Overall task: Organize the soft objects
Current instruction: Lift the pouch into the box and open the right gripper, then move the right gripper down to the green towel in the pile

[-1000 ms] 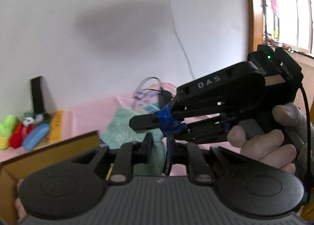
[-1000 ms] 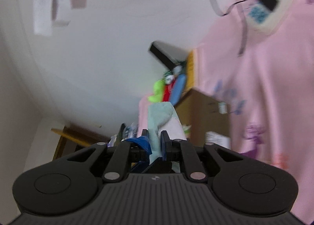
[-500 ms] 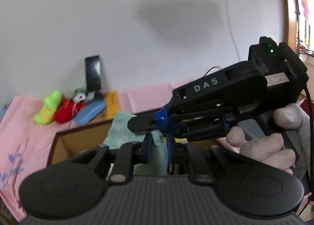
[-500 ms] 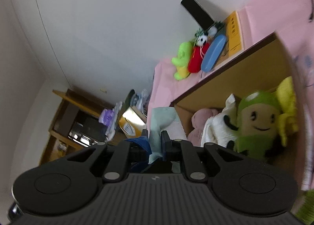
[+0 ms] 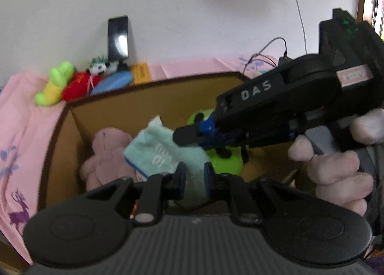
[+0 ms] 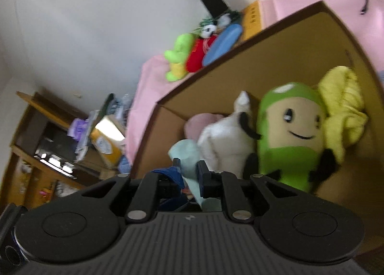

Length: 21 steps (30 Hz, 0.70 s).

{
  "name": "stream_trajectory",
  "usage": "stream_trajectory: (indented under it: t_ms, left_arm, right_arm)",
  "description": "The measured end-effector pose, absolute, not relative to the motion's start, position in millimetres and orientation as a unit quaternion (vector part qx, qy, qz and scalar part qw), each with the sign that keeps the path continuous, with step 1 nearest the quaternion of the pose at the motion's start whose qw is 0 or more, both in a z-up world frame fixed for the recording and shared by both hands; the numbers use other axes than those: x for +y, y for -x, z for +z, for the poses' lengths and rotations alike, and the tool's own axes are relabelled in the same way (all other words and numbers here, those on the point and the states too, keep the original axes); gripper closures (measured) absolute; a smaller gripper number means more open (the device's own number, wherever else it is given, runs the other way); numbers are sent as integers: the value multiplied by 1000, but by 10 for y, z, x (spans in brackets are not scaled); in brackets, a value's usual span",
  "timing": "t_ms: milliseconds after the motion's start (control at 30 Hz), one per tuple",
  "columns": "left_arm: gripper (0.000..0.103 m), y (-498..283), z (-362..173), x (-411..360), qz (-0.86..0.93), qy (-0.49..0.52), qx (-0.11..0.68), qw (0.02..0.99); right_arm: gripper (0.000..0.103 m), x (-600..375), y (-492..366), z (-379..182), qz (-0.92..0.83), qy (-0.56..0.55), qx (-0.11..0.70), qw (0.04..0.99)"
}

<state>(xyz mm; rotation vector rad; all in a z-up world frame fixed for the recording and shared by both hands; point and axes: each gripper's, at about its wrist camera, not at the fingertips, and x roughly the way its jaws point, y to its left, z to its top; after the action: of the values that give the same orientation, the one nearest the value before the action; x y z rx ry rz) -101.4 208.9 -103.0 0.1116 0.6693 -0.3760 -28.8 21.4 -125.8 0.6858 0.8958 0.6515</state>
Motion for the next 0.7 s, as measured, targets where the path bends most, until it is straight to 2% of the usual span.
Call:
stream_trajectory:
  t_ms: [267, 300, 333, 400, 700]
  left_arm:
    - [85, 1007, -996, 2101, -200, -40, 333, 921]
    - [79, 1014, -985, 2108, -199, -37, 335, 920]
    - [63, 997, -974, 2121, -196, -33, 337, 920]
    - [41, 1017, -942, 2143, -186, -24, 335, 923]
    - [38, 1069, -712, 2102, -155, -6, 346, 925]
  right_arm:
    - [99, 100, 430, -1166, 258, -288, 399, 831]
    - [99, 77, 455, -1148, 252, -283, 397, 836]
    - [99, 74, 471, -1135, 249, -281, 395, 839]
    - [98, 35, 509, -1108, 244, -275, 391, 844]
    - [96, -328, 796, -945, 213, -238, 360, 877]
